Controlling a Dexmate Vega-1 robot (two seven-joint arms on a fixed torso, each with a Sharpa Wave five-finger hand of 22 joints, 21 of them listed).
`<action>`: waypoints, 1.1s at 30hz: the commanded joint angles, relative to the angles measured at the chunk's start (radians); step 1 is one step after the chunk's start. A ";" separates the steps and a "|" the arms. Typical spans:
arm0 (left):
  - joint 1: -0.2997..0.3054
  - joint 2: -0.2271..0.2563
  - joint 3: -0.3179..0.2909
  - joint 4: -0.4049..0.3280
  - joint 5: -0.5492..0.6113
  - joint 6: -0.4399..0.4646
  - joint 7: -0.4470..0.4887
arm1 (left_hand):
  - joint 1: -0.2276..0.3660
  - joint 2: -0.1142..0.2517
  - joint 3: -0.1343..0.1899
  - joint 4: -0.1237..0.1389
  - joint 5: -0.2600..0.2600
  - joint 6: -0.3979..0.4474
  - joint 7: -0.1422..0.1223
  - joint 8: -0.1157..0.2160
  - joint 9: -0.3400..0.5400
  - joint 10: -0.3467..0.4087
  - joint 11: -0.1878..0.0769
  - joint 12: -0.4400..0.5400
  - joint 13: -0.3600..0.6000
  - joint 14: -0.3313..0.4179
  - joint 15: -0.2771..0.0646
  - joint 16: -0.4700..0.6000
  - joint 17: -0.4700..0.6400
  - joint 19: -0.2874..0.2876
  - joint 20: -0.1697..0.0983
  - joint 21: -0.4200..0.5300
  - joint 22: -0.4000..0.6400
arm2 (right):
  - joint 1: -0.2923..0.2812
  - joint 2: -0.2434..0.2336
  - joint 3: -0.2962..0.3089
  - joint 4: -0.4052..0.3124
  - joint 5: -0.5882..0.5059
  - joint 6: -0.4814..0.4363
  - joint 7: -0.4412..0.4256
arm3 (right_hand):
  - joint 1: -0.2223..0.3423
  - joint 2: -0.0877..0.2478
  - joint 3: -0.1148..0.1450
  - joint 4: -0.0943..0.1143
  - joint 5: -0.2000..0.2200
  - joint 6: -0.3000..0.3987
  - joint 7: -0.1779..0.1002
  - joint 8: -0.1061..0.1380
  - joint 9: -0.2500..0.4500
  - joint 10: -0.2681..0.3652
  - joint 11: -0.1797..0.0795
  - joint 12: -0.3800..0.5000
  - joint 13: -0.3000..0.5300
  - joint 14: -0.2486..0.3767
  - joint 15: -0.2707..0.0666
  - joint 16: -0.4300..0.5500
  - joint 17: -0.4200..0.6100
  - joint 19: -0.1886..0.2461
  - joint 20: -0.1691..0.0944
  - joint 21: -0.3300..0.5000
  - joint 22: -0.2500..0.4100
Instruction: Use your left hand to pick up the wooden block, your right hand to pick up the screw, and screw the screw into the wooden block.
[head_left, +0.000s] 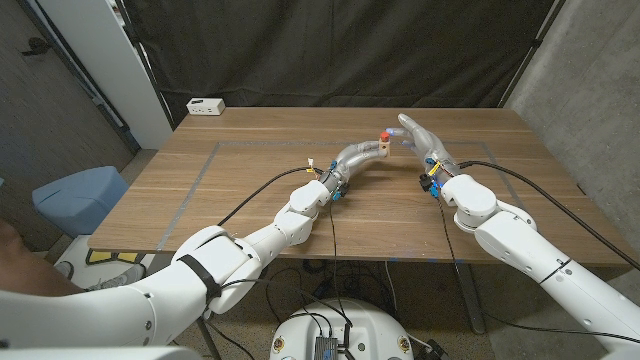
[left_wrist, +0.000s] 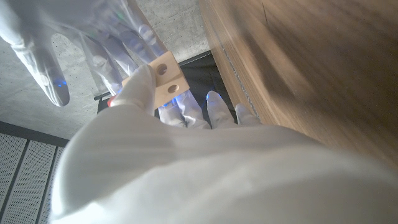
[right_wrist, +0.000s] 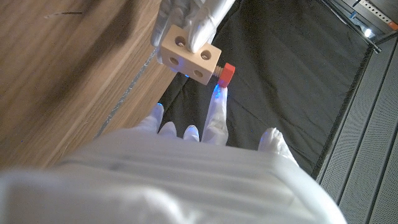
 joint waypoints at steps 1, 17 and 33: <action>-0.003 -0.002 -0.001 0.003 -0.002 0.001 -0.003 | -0.001 0.010 0.015 0.007 0.006 0.046 -0.008 0.009 0.003 0.007 -0.002 0.000 0.002 0.007 -0.052 -0.002 0.004 0.004 0.005 0.007 0.005 | -0.015 0.002 0.007 -0.013 0.001 -0.005 -0.017 | 0.010 0.001 0.009 -0.003 0.006 0.019 0.002 0.009 0.002 0.013 -0.003 0.006 0.000 -0.011 -0.010 0.006 0.002 0.011 0.004 0.006 0.002; -0.019 -0.014 -0.003 0.038 -0.005 -0.005 -0.015 | -0.001 0.012 0.016 0.007 0.006 0.046 -0.008 0.009 0.003 0.006 0.000 -0.001 0.002 0.007 -0.051 -0.001 0.004 0.004 0.006 0.007 0.005 | -0.016 0.000 0.009 -0.010 0.009 0.002 -0.003 | 0.020 0.001 0.020 -0.012 0.007 0.092 0.008 0.019 0.001 0.064 -0.013 0.010 0.000 0.021 -0.017 0.011 -0.002 0.046 0.000 0.011 0.002; -0.024 -0.018 -0.004 0.050 -0.005 -0.005 -0.015 | -0.001 0.012 0.017 0.007 0.006 0.047 -0.008 0.009 0.003 0.007 0.000 0.000 0.001 0.006 -0.049 -0.002 0.004 0.005 0.005 0.007 0.005 | 0.007 -0.017 -0.004 0.015 0.026 0.022 0.070 | 0.018 0.000 0.024 -0.013 0.007 0.102 0.006 0.008 0.001 0.081 -0.020 0.004 0.000 0.018 -0.021 0.006 -0.002 0.047 0.002 0.004 0.002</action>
